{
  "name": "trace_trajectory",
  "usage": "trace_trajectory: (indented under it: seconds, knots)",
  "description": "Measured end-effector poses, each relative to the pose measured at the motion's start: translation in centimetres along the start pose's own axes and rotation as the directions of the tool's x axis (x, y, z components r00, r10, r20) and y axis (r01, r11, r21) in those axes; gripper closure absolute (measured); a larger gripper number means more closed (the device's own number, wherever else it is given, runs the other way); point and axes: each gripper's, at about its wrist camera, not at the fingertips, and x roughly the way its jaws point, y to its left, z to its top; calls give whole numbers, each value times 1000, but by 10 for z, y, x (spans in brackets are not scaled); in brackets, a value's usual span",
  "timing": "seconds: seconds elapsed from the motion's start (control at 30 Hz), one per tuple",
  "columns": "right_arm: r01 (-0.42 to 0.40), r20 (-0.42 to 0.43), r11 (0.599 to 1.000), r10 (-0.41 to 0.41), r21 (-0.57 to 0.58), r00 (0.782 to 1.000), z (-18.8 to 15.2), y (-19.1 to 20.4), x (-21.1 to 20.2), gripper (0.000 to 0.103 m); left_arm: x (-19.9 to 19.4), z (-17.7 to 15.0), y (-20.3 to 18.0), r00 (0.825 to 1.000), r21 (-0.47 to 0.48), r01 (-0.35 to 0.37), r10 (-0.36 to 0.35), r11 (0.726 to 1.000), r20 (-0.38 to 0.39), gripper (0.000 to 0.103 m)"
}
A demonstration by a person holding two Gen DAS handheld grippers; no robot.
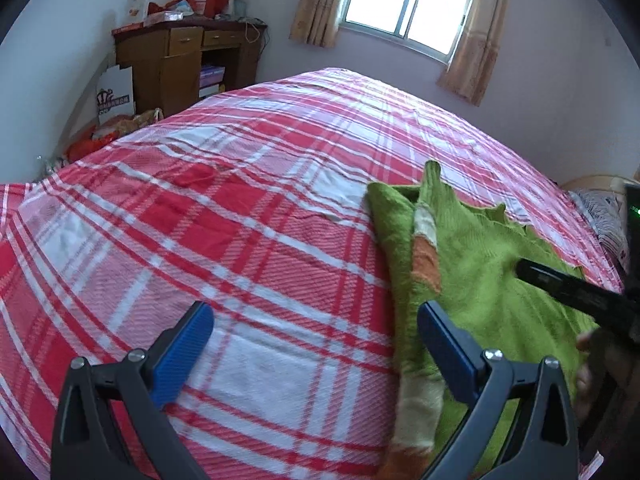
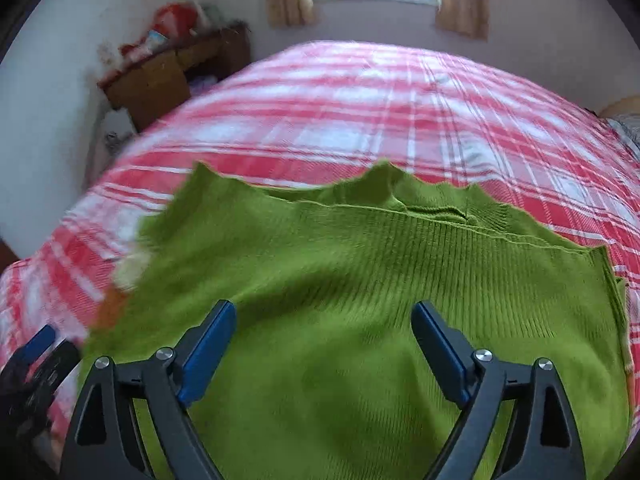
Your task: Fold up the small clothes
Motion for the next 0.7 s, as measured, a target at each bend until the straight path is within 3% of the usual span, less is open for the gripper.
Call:
trace_trajectory:
  seconds: [0.17, 0.37, 0.5, 0.7]
  knots:
    - [-18, 64, 986, 29, -165, 998, -35, 40, -47, 13, 3, 21, 0, 1000, 62, -11, 10, 998, 5, 0]
    - [-51, 92, 954, 82, -295, 992, -83, 88, -80, 13, 21, 55, -15, 998, 139, 56, -54, 989, -18, 0]
    - [-5, 111, 915, 54, -403, 992, -109, 119, -80, 13, 43, 58, -33, 992, 171, 100, -86, 980, -90, 1]
    - [54, 137, 879, 14, -474, 990, -120, 144, -69, 13, 71, 58, -45, 984, 176, 126, -100, 976, -147, 15]
